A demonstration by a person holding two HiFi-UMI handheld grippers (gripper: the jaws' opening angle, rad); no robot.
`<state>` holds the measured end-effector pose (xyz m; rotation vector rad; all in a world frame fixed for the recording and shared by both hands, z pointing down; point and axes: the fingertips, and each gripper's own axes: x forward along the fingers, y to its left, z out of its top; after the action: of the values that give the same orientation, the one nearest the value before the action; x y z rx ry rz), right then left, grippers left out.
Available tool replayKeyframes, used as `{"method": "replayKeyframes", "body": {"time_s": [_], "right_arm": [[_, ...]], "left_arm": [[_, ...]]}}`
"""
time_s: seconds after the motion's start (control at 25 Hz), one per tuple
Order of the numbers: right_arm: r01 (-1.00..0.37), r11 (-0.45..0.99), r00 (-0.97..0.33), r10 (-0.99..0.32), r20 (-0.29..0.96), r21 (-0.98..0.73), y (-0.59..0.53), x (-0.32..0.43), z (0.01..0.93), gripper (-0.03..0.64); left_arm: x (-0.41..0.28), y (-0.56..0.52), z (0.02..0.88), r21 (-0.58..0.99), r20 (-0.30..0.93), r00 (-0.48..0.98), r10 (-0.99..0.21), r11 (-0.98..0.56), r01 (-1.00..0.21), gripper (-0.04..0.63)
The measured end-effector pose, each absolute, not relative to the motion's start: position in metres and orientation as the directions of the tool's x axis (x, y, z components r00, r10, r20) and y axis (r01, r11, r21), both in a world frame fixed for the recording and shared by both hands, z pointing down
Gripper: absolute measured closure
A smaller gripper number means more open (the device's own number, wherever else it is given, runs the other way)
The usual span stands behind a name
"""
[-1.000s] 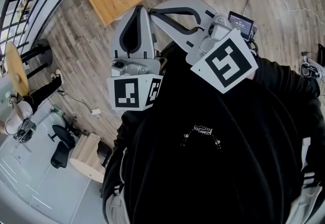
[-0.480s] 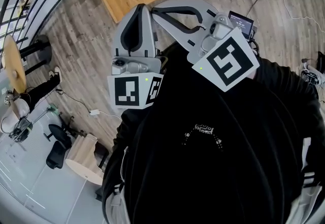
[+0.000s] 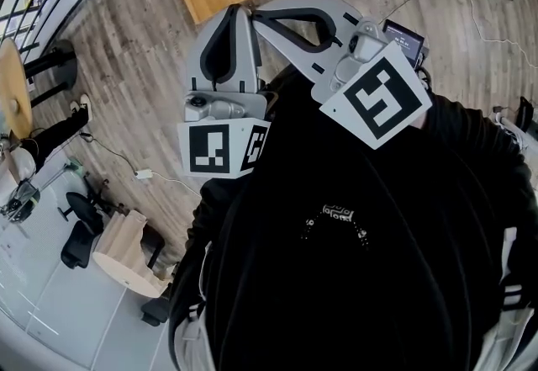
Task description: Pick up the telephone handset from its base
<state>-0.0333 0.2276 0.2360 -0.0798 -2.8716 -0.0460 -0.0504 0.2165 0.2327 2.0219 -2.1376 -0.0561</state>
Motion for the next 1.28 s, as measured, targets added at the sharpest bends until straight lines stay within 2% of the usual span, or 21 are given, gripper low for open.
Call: {"method": "replayKeyframes", "body": {"time_s": [0.6,1.28], "right_arm": [[0.218,0.976,-0.947,0.210,0.242,0.005,0.203,-0.088,0.229,0.600],[0.270,0.963,-0.938,0.263,0.225,0.000,0.112,-0.153,0.220,0.600]], "left_arm": [[-0.107,0.194,0.225,0.149,0.129,-0.207,-0.970,0.225,-0.963,0.601],[-0.173,0.104,0.216,0.153,0.125,-0.253,-0.959,0.271,-0.950,0.601]]}}
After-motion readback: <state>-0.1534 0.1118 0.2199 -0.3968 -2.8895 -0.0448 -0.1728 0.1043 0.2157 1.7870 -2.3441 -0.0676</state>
